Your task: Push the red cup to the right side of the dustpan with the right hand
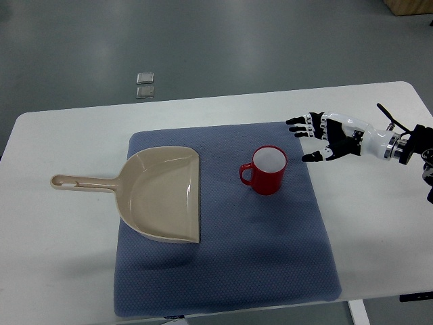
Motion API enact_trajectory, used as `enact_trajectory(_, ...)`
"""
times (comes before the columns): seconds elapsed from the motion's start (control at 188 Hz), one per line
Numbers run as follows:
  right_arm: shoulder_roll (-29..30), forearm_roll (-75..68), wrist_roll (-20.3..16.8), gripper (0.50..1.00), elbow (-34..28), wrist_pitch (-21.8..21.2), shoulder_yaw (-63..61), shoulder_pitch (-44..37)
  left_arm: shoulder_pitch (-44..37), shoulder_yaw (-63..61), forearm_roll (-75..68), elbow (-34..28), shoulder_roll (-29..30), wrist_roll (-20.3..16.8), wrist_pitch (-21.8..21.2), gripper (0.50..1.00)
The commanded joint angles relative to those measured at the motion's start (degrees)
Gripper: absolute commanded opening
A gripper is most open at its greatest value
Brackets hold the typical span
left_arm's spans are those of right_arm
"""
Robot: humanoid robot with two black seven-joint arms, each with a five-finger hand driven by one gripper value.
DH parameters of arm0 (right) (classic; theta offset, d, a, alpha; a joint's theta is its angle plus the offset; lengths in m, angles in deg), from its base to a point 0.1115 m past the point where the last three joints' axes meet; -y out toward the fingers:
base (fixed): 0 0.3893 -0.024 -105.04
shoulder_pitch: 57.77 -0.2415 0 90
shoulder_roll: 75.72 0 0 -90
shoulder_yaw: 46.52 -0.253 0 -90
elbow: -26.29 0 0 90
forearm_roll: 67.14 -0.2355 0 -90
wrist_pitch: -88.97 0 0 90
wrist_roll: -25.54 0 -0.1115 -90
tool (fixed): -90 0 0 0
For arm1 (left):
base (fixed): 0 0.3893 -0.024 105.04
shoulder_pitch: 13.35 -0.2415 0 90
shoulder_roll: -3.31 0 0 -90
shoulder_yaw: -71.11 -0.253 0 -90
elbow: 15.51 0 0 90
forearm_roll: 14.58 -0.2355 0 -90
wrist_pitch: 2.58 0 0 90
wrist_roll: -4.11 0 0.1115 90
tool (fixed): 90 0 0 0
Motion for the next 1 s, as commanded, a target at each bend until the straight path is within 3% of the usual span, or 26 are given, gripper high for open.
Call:
enact_trajectory(0.0, 0.82, -0.08, 0.0, 0.938, 0.06, 0.0, -0.15, 0.92, 0.01, 0.0, 0.0, 0.0, 0.0, -0.01, 0.0, 1.0)
enact_trajectory(0.436, 3.55, -3.51, 0.0, 0.936, -0.03, 3.27, -0.85, 3.83, -0.08, 0.0, 0.0, 0.0, 0.0, 0.08, 0.0, 1.0)
enact_trajectory(0.995, 5.48, -3.51, 0.0, 0.936, -0.29, 3.27, -0.77, 5.58, 0.01, 0.0, 0.0, 0.0, 0.0, -0.01, 0.0, 1.0)
